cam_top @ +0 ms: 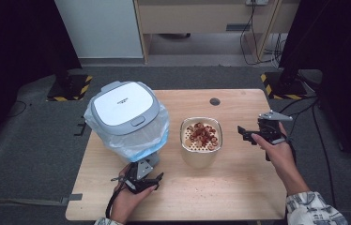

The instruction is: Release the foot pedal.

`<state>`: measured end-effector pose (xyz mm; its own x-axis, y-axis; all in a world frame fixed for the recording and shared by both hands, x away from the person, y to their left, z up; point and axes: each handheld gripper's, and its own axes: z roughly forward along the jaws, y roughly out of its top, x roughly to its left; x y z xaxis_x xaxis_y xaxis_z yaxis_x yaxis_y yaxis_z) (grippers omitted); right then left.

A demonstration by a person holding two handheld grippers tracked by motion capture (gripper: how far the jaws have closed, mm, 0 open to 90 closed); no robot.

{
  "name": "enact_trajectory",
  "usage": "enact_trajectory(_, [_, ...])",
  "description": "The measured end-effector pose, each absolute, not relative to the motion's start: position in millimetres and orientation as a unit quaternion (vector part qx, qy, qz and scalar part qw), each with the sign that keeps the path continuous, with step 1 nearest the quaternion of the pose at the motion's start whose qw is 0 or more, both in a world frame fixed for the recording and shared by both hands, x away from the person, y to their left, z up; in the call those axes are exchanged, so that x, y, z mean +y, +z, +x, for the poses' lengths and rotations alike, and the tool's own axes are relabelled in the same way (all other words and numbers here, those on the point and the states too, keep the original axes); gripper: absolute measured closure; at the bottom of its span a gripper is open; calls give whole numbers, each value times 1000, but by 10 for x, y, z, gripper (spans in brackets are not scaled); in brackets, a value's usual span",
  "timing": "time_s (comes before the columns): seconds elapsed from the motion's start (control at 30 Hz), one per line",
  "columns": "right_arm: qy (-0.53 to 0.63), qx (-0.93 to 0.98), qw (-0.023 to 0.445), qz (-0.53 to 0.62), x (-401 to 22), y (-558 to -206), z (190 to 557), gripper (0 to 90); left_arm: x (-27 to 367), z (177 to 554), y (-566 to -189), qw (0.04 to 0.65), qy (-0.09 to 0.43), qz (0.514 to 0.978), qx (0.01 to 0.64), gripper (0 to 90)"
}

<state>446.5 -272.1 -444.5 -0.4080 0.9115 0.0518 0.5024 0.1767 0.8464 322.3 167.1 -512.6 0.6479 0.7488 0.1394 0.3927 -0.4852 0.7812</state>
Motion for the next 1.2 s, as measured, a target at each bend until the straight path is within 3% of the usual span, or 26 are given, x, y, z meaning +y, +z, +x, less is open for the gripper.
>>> enact_trajectory(0.7, [366,750,205,512,-2656,-4940,4428,68,1667,3230,-5137,369,236,832,339,244])
enact_trajectory(1.2, [326,732,209,561,-2685,-5106,4545,67,1655,3234,-5154,365,231,837,336,237])
